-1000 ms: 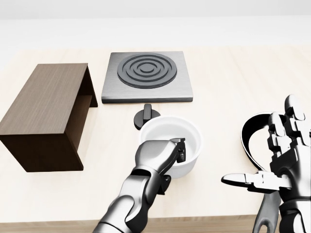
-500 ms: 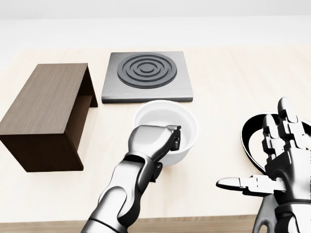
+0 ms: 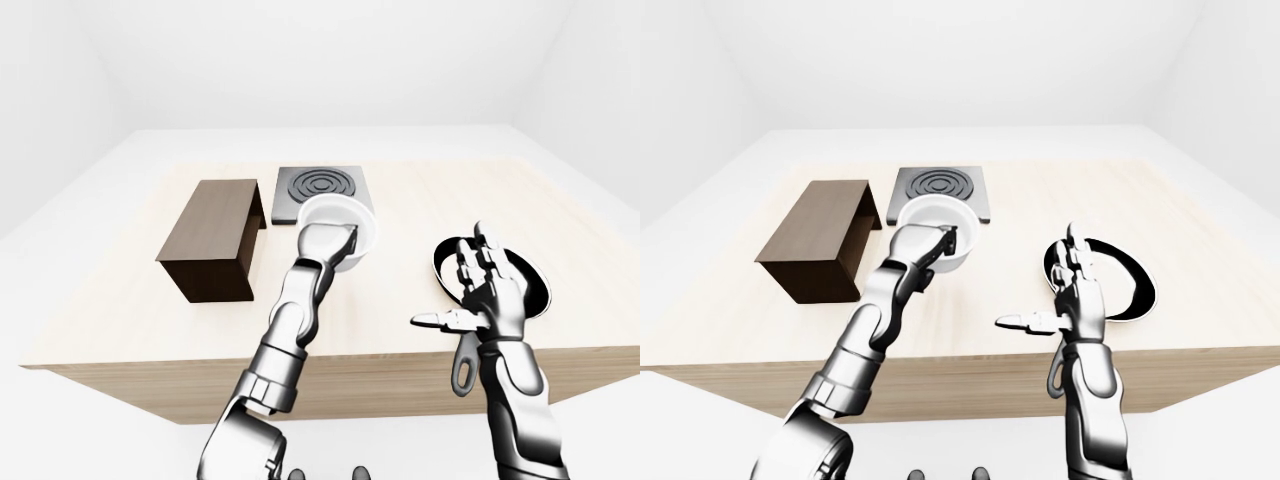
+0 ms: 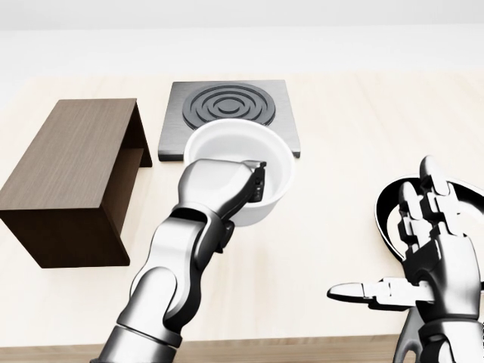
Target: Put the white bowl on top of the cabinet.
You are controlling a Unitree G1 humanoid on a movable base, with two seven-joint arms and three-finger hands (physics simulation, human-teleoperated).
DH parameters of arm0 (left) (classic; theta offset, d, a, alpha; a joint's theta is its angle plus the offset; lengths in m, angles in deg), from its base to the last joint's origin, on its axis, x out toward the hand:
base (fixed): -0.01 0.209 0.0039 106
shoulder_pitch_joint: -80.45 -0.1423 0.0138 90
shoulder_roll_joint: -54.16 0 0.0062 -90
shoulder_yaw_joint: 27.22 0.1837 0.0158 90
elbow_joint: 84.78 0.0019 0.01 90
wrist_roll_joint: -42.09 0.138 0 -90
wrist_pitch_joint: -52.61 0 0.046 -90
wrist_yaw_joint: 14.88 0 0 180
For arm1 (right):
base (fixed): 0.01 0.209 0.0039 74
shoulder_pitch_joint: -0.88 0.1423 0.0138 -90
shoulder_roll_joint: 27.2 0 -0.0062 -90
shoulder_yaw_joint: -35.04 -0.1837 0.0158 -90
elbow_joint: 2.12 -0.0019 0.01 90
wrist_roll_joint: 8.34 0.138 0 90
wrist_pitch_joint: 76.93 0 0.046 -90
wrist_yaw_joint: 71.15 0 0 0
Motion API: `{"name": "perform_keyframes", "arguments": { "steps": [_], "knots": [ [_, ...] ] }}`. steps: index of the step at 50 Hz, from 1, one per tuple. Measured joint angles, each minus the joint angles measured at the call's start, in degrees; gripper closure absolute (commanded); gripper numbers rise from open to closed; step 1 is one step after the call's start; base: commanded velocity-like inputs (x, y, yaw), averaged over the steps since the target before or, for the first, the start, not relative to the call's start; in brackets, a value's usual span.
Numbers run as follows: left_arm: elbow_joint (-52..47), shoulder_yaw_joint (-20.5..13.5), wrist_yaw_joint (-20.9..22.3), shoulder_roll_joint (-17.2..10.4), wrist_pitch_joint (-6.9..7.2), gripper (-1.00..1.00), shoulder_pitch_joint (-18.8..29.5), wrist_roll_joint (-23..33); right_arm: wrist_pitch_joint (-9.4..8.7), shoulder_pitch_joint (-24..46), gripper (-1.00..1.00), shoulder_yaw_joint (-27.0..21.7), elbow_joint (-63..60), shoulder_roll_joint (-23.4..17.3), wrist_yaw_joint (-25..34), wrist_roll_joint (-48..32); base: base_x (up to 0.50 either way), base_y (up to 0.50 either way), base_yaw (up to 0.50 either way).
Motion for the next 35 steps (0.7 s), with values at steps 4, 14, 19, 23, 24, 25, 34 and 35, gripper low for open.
{"name": "perform_keyframes", "arguments": {
  "steps": [4, 14, 19, 23, 24, 25, 34, 35],
  "knots": [
    [-1.60, -0.80, 1.64, -0.75, 0.00, 1.00, 0.95, 0.26, 0.22, -0.22, -1.00, 0.29, 0.01, 0.15, 0.08, -0.28, 0.00, 0.00, 0.00],
    [-4.08, -2.30, 3.86, -2.46, 0.00, 1.00, 3.36, -0.10, 0.70, -0.67, -1.00, 0.99, 0.08, 0.47, 0.22, -0.95, 0.00, 0.00, 0.00],
    [-5.15, -2.93, 5.39, -3.45, 0.00, 1.00, 4.59, -0.09, 0.98, -0.93, -1.00, 1.36, 0.11, 0.64, 0.33, -1.29, 0.00, 0.00, 0.00],
    [-5.93, -3.53, 6.79, -4.39, 0.00, 1.00, 5.74, 0.02, 1.28, -1.14, -1.00, 1.71, 0.21, 0.79, 0.39, -1.62, 0.00, 0.00, 0.00],
    [-6.13, -3.67, 7.16, -4.64, 0.00, 1.00, 6.02, 0.09, 1.36, -1.18, -1.00, 1.80, 0.26, 0.83, 0.41, -1.70, 0.00, 0.00, 0.00],
    [-6.32, -3.82, 7.51, -4.88, 0.00, 1.00, 6.28, 0.16, 1.43, -1.22, -1.00, 1.89, 0.29, 0.86, 0.42, -1.77, 0.00, 0.00, 0.00],
    [-7.80, -5.26, 10.68, -7.20, 0.00, 1.00, 8.60, 0.58, 2.03, -1.57, -1.00, 2.47, 0.59, 1.07, 0.56, -2.31, 0.00, 0.00, 0.00],
    [-8.00, -5.41, 11.04, -7.46, 0.00, 1.00, 8.79, 0.66, 2.09, -1.61, -1.00, 2.52, 0.61, 1.09, 0.58, -2.35, 0.00, 0.00, 0.00]
  ]
}}
